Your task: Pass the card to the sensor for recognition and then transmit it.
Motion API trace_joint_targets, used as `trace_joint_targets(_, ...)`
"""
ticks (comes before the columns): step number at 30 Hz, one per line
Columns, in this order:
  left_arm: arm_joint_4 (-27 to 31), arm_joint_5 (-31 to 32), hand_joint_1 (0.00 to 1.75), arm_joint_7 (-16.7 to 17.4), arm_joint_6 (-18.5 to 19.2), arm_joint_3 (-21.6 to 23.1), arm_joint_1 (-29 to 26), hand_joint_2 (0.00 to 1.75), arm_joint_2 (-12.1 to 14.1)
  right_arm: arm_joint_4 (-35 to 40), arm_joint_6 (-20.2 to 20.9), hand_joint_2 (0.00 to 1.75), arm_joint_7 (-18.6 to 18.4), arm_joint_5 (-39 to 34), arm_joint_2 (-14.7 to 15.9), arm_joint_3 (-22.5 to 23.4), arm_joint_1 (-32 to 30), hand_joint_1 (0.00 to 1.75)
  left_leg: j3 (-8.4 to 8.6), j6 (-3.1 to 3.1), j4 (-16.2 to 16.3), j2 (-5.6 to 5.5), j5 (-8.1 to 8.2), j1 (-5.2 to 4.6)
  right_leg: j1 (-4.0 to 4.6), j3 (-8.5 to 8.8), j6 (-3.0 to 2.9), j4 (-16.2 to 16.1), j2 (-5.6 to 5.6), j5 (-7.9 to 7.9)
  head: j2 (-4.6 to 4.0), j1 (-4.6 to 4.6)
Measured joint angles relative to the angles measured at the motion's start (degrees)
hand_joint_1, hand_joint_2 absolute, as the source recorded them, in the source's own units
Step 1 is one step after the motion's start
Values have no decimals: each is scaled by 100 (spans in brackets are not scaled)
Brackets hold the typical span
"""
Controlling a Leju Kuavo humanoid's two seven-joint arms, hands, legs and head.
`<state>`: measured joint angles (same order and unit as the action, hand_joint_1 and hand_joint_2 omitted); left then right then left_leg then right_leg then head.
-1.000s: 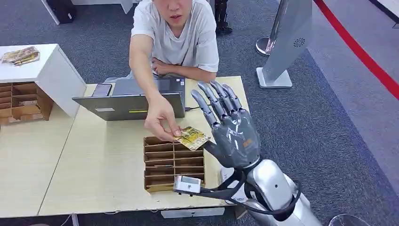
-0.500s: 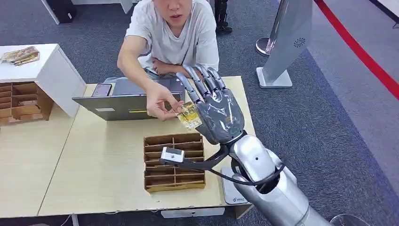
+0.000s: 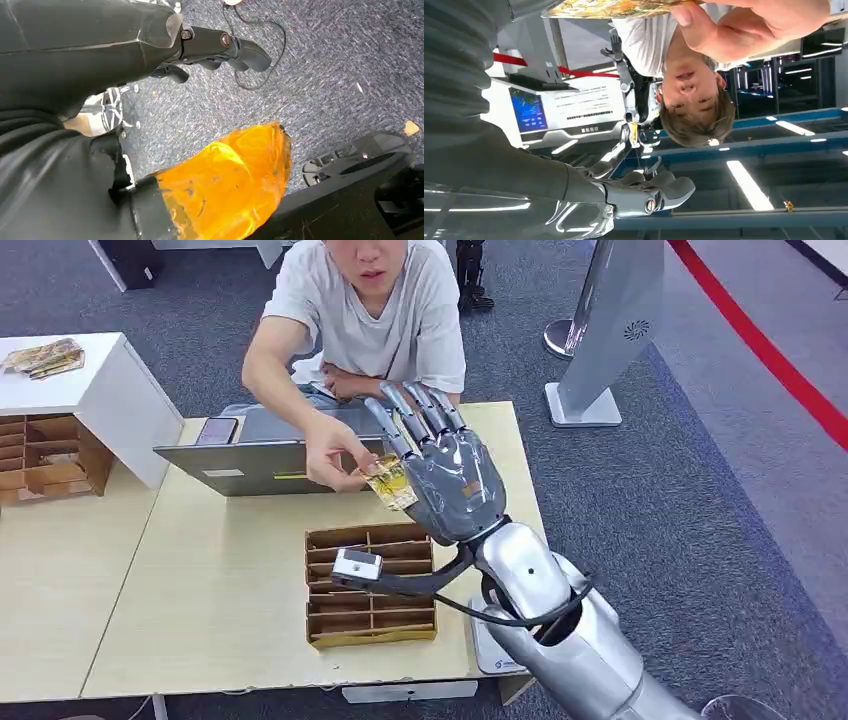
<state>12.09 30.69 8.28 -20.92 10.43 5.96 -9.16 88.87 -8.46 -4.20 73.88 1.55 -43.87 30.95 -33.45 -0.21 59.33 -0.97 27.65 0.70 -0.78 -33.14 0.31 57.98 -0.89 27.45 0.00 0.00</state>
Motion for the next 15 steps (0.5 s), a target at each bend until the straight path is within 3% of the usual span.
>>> trace_joint_targets(2, 0, 2, 0, 0, 0, 0, 0, 0, 0, -15, 0, 175, 0, 0, -6, -2, 0, 0, 0, 0, 0, 0, 0, 0, 0, 0, 0, 0, 0, 0, 0, 0)
trace_joint_targets(3, 0, 2, 0, 0, 0, 0, 0, 0, 0, -22, 2, 175, 0, 0, -9, -4, 0, 10, 0, 0, 0, 0, 0, 0, 0, 0, 0, 0, 0, 0, 0, 2)
trace_joint_targets(4, 0, 2, 0, 0, 0, 0, 0, 0, 0, -24, 0, 175, 0, 0, -11, -4, 0, 134, 0, 0, 0, 0, 0, 0, 0, 0, 0, 0, 0, 0, 0, 0)
trace_joint_targets(6, 0, 11, 0, 0, 0, 0, 0, 0, 0, -26, 4, 175, -2, 0, -17, -7, 0, 166, 0, 0, 0, 0, 0, 0, 0, 0, 0, 0, 0, 0, 0, 2)
trace_joint_targets(9, 0, 20, 0, 0, 0, 0, -1, 0, 0, -26, 11, 175, -2, 0, -33, -7, -1, 175, 0, 0, 0, 0, 0, 0, 0, 0, 0, 0, 0, 0, 0, 0)
trace_joint_targets(15, 0, 24, 0, 0, 0, 0, -2, 0, 0, -24, 20, 175, 0, -35, -50, -9, -5, 175, 0, 0, 0, 0, 0, 0, 0, 0, 0, 0, 0, 0, 0, 0)
